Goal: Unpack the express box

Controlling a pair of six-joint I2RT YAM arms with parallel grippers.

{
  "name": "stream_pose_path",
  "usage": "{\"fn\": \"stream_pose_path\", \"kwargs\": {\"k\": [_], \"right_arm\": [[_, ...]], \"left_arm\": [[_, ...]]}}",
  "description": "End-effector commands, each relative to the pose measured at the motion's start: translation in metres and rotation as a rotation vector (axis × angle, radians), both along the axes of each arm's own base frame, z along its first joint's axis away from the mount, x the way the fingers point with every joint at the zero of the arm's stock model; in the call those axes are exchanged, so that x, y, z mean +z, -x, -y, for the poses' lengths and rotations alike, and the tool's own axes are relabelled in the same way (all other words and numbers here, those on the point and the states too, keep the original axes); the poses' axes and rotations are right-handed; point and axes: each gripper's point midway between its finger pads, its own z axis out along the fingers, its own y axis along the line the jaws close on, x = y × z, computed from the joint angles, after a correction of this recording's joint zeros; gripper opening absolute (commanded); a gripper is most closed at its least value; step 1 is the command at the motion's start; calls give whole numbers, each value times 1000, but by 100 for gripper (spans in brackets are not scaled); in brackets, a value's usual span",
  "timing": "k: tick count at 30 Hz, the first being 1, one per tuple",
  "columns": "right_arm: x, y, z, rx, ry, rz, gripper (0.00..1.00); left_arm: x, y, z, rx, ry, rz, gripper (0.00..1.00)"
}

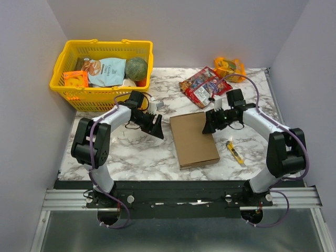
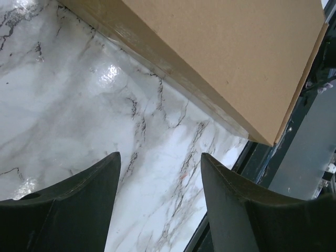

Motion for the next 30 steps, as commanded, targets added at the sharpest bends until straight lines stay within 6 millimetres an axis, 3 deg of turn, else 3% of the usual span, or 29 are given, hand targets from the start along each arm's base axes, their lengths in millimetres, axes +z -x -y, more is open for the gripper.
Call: {"fn": "stream_pose_path", "kwargs": {"k": [1, 6, 11, 18, 20, 24, 30], "right_arm": [[1, 2, 4, -17, 14, 39, 68], [-12, 4, 7, -2, 38, 36, 48], [-23, 3, 17, -24, 38, -8, 34], [-49, -5, 54, -81, 152, -56, 18], [-53, -8, 63, -105, 181, -61, 8], [-64, -9, 78, -153, 198, -97, 5], [-74, 0, 92, -175, 187, -149, 4]], "left_arm": [[16, -23, 15, -33, 42, 88, 70], [19, -24, 16, -65, 27, 103, 70], [30, -28, 19, -61, 45, 127, 70], [39, -31, 34, -44, 83, 106, 70], [39, -28, 43, -63, 89, 101, 70], [31, -31, 55, -74, 55, 109, 70], [26, -48, 57, -4, 28, 122, 70]]}}
